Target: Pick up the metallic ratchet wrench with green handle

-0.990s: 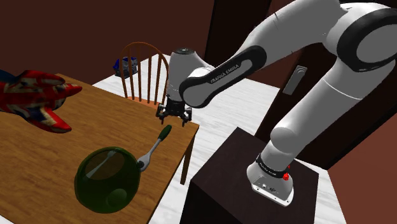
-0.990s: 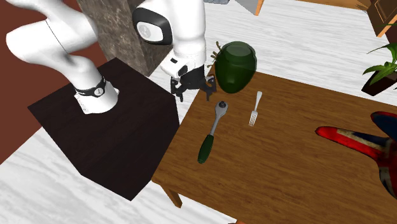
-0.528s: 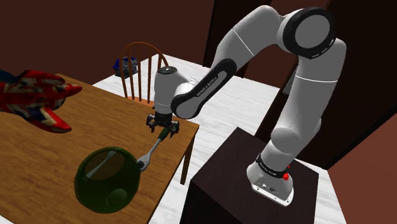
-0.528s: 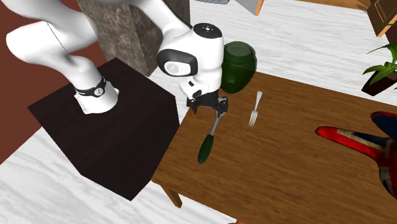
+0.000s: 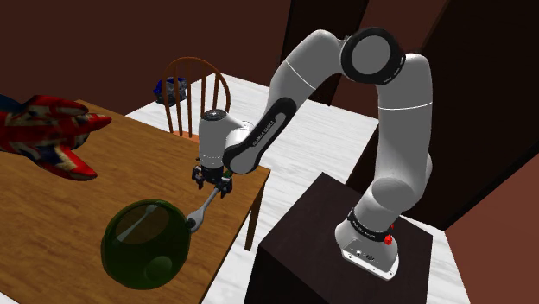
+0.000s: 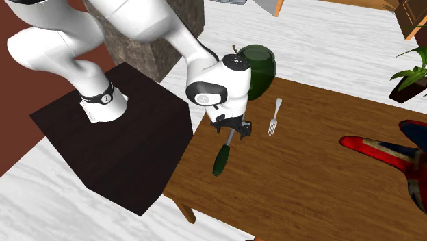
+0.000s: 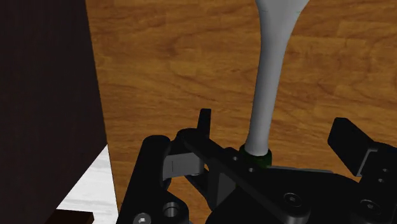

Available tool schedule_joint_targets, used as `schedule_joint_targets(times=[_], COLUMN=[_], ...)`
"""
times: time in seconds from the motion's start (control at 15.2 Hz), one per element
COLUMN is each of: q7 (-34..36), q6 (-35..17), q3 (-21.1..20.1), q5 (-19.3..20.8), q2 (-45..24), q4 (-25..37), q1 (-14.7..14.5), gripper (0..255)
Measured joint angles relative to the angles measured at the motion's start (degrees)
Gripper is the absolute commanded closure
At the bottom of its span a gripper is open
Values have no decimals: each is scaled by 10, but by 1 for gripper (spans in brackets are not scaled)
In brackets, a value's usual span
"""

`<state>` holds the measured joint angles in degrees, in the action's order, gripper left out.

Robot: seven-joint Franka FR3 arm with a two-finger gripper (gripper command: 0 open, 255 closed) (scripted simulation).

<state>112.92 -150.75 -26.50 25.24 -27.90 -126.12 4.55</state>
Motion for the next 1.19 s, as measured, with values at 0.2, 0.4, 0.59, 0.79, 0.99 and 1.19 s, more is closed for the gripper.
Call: schedule_joint_targets(times=[0.2, 0.4, 0.59, 0.79, 0.99, 1.19], q7=[11, 17, 18, 18, 18, 11], q6=[-13, -22, -23, -23, -23, -12], q3=[15, 24, 25, 25, 25, 14], q5=[16, 24, 26, 26, 26, 14], q2=[-23, -34, -36, -36, -36, -19], q4=[9, 12, 13, 13, 12, 6], q1=[-12, -17, -19, -19, -19, -10], gripper=[0, 255, 255, 255, 255, 255])
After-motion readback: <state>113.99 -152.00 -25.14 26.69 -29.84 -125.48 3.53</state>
